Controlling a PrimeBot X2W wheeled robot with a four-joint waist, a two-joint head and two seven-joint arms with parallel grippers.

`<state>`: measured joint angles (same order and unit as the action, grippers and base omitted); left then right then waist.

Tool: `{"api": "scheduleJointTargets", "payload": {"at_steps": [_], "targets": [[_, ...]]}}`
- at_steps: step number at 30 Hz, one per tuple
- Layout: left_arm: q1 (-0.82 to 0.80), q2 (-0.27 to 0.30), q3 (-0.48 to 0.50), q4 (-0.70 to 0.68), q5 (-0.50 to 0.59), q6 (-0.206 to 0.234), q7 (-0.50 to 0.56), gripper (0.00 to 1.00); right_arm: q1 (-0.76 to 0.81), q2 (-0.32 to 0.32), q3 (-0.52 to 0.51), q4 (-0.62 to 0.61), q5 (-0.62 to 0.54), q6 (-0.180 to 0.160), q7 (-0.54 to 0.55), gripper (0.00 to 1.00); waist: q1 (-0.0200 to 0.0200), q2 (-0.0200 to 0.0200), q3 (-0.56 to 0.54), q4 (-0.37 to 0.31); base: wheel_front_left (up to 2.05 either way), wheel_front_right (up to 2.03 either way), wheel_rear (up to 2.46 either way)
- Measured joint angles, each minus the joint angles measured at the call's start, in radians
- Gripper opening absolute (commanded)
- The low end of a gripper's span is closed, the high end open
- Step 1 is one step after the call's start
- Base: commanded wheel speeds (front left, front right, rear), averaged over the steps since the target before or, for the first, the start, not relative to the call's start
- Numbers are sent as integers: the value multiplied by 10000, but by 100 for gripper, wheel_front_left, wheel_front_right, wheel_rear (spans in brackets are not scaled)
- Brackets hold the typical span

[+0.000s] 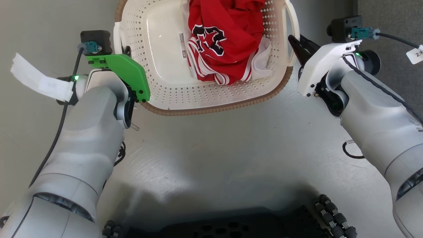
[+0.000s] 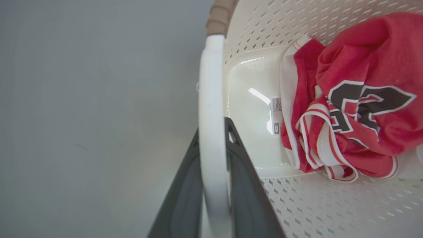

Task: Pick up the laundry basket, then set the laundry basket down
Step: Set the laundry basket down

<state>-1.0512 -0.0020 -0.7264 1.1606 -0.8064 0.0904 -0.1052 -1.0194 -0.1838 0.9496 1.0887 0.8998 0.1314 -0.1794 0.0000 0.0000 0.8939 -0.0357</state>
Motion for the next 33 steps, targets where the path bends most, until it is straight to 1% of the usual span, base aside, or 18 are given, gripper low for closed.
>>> {"api": "scheduleJointTargets", "payload": {"at_steps": [14,21,27,33], "targets": [[-99,40,-171,123,-88,-13,0,0,-279,4,138,6,165,6,0,0,0,0,221,-2,0,0,0],[-152,88,-209,138,-90,-15,-15,0,-384,-2,165,-2,257,94,-2,0,0,0,318,-35,0,0,0],[-163,113,-224,134,-242,-27,-27,0,-397,-2,211,-10,274,94,-4,0,-1,0,333,-50,0,0,0],[-186,125,-230,113,-368,-128,-27,0,-410,-2,295,-10,343,94,-4,0,0,0,314,-52,0,0,0]]}}
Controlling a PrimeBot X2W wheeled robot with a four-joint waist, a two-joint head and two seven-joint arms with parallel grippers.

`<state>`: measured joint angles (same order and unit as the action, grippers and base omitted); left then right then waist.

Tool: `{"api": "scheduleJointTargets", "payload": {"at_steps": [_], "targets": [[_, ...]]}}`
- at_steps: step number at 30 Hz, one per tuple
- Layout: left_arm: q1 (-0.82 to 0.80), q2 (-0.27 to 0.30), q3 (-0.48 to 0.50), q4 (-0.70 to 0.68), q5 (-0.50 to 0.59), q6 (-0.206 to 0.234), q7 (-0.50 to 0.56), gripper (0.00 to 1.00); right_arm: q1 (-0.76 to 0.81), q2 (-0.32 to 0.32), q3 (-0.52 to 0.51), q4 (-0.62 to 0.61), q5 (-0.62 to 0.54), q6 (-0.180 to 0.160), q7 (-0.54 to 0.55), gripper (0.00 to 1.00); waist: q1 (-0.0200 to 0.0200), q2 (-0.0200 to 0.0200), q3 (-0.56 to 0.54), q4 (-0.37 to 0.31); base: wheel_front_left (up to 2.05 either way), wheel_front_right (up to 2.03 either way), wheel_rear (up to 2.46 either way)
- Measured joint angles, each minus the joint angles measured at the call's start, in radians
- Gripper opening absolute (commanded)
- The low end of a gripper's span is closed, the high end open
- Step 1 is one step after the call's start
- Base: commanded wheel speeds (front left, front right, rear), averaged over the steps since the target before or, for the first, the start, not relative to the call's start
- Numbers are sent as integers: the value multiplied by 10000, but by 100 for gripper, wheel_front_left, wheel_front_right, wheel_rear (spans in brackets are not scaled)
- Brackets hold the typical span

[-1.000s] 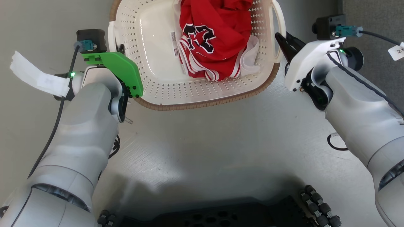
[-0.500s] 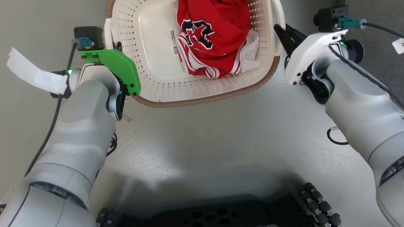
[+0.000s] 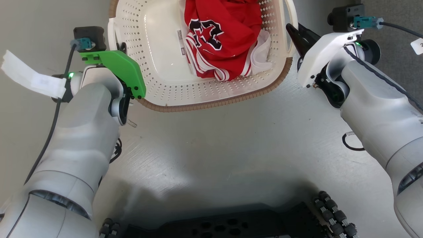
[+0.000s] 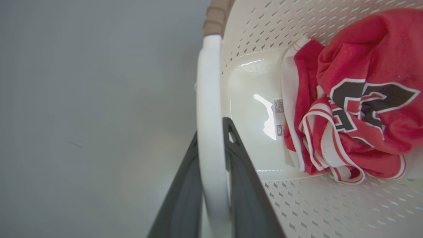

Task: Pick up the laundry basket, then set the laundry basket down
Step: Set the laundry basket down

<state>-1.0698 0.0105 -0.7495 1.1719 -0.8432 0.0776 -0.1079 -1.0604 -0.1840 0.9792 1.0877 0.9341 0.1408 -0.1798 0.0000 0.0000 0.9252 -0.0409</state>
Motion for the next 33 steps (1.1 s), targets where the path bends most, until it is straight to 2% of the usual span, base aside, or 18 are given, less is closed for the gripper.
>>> {"api": "scheduleJointTargets", "payload": {"at_steps": [4,5,6,7,11,23,33], "targets": [[-1,27,-13,-42,-165,-186,29,0,-5,2,73,-2,17,-8,50,0,0,0,-25,-1,0,0,0],[-1,40,17,-109,-222,-257,23,39,-9,0,96,-6,17,-21,52,46,0,0,-32,-1,0,0,0],[-1,54,50,-171,-318,-301,27,100,-10,-6,130,-8,17,-31,54,100,0,0,-39,-3,0,0,0],[-1,71,15,-245,-359,-468,33,100,16,-13,291,-63,17,-79,171,100,0,0,-55,-4,0,0,0],[16,69,-46,-336,-558,-683,56,100,53,-15,481,-188,17,-96,159,100,0,0,-140,-6,0,0,0],[267,75,-261,-228,-596,-738,-514,100,326,-150,619,-155,259,-96,-46,100,0,0,-794,-21,0,0,0],[765,79,-366,138,-614,-583,-631,100,786,-127,663,63,441,-96,-222,100,0,0,-1783,-26,0,0,0]]}}
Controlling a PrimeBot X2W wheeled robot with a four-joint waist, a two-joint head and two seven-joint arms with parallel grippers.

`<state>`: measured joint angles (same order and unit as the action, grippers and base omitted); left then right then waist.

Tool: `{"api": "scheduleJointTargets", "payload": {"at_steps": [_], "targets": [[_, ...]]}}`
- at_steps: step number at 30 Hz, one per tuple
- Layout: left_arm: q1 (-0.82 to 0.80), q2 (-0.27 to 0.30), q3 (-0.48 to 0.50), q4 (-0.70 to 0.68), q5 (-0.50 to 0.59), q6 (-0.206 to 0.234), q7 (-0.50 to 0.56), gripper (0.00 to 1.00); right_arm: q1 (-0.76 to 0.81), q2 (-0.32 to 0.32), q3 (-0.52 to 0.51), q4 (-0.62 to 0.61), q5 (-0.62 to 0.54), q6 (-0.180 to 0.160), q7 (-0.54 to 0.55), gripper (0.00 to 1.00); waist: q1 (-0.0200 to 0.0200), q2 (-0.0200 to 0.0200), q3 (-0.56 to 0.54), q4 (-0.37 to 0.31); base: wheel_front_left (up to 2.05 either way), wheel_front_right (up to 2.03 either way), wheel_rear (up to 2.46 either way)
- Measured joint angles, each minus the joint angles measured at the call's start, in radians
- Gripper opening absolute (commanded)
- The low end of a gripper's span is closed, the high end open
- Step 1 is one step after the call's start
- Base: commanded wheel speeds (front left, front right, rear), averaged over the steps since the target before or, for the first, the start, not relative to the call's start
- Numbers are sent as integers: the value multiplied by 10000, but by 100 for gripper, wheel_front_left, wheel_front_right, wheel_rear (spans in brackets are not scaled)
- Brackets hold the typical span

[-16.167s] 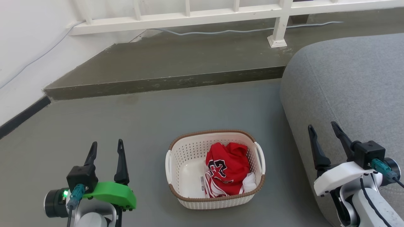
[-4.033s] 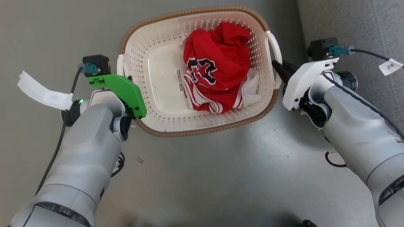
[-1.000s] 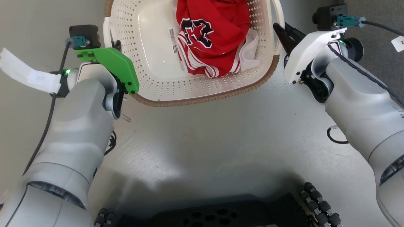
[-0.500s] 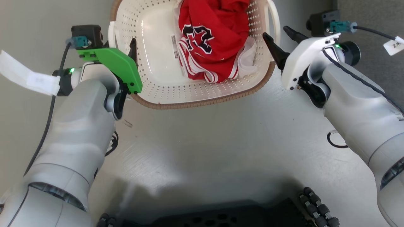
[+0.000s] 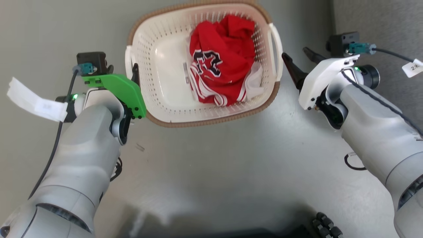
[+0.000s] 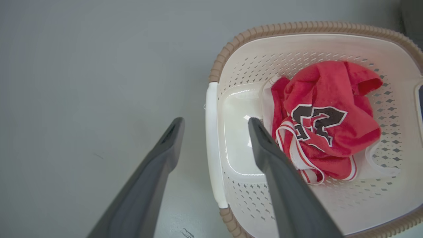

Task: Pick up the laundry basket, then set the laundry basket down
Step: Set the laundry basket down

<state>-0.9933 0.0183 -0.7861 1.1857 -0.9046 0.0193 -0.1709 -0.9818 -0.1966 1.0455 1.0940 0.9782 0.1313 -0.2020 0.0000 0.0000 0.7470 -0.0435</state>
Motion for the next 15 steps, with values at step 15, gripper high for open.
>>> {"api": "scheduleJointTargets", "payload": {"at_steps": [15], "targets": [[726,0,-48,35,-77,88,-604,100,647,159,40,339,98,0,-291,100,0,0,-1848,-67,0,0,0]]}}
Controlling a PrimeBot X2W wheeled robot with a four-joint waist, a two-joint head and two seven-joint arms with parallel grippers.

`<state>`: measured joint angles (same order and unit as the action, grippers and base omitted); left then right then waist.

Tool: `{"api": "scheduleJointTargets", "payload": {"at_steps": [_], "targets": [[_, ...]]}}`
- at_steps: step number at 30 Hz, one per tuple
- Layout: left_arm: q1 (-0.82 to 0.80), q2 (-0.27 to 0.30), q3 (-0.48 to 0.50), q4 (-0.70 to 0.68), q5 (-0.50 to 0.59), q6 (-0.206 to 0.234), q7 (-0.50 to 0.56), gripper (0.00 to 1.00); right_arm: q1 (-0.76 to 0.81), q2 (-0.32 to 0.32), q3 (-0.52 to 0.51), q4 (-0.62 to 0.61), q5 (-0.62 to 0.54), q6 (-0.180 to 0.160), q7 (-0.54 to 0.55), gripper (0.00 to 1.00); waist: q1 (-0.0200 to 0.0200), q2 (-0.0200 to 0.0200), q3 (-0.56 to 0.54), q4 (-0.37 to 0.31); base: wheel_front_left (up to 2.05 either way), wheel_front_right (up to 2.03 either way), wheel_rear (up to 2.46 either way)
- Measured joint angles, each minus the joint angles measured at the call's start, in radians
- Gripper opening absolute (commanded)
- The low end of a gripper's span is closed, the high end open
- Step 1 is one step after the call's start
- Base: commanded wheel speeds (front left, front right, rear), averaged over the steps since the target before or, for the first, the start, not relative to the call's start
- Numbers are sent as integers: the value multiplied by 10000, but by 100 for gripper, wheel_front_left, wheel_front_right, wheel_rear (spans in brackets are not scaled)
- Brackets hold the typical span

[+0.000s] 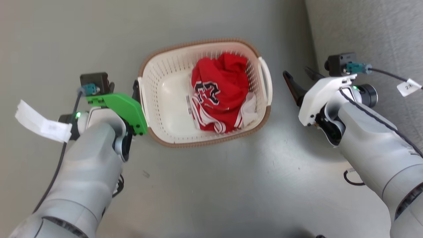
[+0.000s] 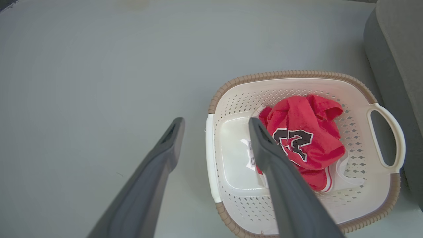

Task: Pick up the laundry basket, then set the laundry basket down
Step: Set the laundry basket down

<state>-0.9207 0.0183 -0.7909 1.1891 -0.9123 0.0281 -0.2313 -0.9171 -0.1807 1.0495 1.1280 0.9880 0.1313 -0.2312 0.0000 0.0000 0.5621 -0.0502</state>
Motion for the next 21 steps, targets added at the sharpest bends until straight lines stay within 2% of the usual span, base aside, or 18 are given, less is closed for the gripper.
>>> {"api": "scheduleJointTargets", "payload": {"at_steps": [10,15,16,21], "targets": [[619,6,-25,-27,123,174,-176,100,467,201,-36,207,-176,-12,-190,100,0,0,-1278,-81,0,0,0],[848,81,221,-500,284,355,-174,100,628,217,-443,-157,-313,-297,-190,100,0,0,-1922,-130,0,0,0],[845,213,410,-903,499,445,-174,100,618,178,-709,-470,-422,-454,-190,100,0,0,-2172,-145,0,0,0],[865,543,895,-1678,803,610,-174,100,638,42,-1227,-1135,-803,-734,-190,100,0,0,-2738,-172,0,0,0]]}}
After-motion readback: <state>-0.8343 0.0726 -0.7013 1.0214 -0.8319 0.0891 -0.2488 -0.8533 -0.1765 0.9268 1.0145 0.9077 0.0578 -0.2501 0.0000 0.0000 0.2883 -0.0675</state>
